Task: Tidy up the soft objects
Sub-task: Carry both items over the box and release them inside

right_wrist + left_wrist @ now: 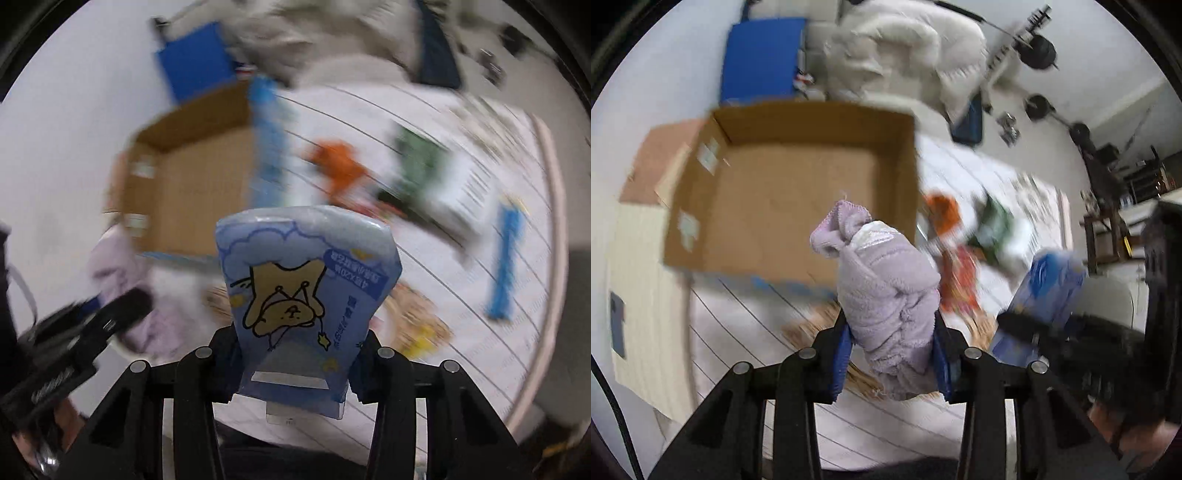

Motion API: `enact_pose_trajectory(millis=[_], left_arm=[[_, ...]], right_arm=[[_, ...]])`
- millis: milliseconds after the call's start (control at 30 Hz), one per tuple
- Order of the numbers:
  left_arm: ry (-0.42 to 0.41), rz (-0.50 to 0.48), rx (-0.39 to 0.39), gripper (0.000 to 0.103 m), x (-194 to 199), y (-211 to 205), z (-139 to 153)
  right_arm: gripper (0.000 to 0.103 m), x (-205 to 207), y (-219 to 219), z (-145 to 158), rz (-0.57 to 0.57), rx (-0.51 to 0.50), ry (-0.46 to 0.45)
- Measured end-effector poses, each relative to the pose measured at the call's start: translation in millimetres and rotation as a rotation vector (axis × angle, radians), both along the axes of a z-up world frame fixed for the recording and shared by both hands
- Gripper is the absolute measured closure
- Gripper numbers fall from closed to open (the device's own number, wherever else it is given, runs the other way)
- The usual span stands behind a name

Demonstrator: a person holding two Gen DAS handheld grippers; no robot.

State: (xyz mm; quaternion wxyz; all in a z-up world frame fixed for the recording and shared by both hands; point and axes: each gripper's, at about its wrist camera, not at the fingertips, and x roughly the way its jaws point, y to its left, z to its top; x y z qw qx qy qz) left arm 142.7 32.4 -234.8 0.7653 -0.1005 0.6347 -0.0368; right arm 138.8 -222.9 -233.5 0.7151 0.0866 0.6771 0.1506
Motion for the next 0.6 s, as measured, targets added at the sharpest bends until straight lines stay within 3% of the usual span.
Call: enact_pose_trajectory(millis=[67, 133, 233, 433, 600], left_arm=[[-0.004, 0.021, 0.028, 0.068, 36, 28, 2], [0.028, 0.038, 0.031, 0.068, 81, 57, -7], [0.1, 0.036, 0.015, 0.068, 133, 95, -34], [0.265, -0.031, -0.041, 0.068, 217, 132, -101], [0.353, -0.122, -0.045, 0.068, 249, 137, -142]], right_arm=[[0.055, 23, 46, 26, 0.05, 0.024, -0.028], [0.054, 53, 97, 24, 0.086, 0.008, -0.049], [0.054, 101, 150, -5, 0.122, -0.012, -0.038], [0.054, 181, 227, -93, 0.162, -0.128, 0.021], [0.054, 210, 249, -136, 0.199, -0.166, 0.051]])
